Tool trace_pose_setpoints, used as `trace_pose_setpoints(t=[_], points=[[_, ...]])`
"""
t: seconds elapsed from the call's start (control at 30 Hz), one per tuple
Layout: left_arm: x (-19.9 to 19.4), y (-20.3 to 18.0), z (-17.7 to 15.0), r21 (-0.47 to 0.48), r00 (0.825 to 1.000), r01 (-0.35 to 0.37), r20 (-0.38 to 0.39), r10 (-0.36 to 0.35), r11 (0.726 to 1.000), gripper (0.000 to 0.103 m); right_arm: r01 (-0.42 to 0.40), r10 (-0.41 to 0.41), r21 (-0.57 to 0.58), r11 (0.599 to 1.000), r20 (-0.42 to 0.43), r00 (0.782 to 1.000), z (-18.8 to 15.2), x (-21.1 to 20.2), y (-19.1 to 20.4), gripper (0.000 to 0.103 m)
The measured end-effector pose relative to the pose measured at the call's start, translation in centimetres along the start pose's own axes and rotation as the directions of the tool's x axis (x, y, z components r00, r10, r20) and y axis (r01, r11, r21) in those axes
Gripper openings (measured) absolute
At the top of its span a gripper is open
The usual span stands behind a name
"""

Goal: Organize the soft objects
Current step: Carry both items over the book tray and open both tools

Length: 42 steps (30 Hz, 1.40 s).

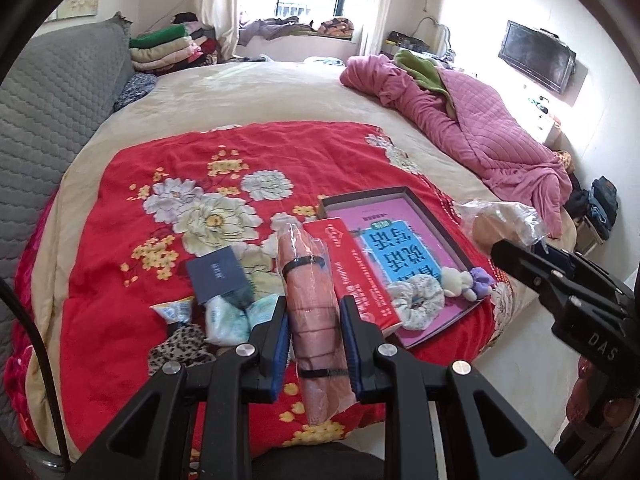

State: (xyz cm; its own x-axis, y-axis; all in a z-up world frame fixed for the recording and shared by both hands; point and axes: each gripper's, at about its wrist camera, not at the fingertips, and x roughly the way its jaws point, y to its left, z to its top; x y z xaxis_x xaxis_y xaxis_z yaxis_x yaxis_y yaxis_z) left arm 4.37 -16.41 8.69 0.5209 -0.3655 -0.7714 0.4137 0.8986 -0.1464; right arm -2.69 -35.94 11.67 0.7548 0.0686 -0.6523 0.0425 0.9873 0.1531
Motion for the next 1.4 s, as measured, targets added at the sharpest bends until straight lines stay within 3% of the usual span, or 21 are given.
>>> trace_pose_setpoints(t=[0.33, 0.6, 1.4], points=[[4.1, -5.6, 1.0, 0.072, 0.997, 0.072, -0.04, -0.069, 0.995, 0.025, 0.095, -0.097, 0.087, 0.992, 0.011, 0.995, -0.5, -1.2, -7.3, 0.051], [7.9, -9.4, 1.4, 0.122, 0.991, 0.115, -0.081, -0.106, 0.986, 0.025, 0.132, -0.129, 0.119, 0.984, -0.027, 0.991, -1.8, 0.3, -10.5, 0.051], [18.8, -13.7, 1.6, 0.163, 0.971, 0.121, -0.226, -0.082, 0.979, 0.025, 0.102, -0.082, 0.11, 0.989, -0.172, 0.982, -6.6, 9.2, -14.7, 0.051]])
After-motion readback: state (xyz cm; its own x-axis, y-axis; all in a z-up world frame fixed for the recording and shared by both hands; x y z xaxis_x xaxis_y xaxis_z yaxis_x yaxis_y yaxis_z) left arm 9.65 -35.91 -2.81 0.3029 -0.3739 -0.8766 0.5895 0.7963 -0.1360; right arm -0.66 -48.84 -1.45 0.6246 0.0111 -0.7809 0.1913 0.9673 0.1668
